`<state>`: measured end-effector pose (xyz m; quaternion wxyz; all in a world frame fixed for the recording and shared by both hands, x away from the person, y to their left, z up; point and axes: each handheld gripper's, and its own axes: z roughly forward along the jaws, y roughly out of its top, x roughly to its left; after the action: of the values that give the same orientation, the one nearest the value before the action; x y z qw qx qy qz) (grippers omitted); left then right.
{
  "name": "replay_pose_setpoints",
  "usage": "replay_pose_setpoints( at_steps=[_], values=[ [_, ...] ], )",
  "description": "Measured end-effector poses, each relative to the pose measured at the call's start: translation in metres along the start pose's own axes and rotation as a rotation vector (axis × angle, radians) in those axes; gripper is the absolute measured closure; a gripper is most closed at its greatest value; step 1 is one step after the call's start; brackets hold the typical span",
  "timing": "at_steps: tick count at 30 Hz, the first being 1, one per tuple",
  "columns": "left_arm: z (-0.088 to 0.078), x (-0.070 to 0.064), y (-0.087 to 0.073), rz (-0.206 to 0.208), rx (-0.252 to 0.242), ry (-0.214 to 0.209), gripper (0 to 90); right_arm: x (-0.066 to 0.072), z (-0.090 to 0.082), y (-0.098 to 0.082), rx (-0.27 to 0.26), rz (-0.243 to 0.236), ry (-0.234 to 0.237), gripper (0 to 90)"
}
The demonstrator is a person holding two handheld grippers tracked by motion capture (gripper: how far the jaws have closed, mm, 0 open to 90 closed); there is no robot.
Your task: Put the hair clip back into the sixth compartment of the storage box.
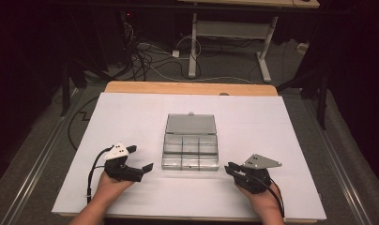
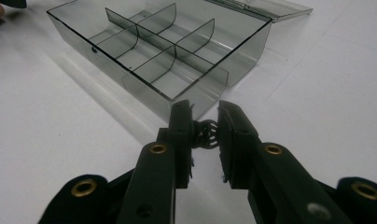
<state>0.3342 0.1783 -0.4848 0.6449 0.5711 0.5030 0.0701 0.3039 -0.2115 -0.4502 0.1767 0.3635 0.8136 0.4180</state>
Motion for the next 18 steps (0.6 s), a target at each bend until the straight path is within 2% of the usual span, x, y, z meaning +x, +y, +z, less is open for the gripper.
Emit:
replay_pose_setpoints(
  at_steps=[18],
  values=[
    [0.0003,-0.0003,-0.0004,0.002,0.005,-0.003,0.0,-0.0009,0.0052,0.0079,0.001,-0.013,0.002,77.2]
  ],
)
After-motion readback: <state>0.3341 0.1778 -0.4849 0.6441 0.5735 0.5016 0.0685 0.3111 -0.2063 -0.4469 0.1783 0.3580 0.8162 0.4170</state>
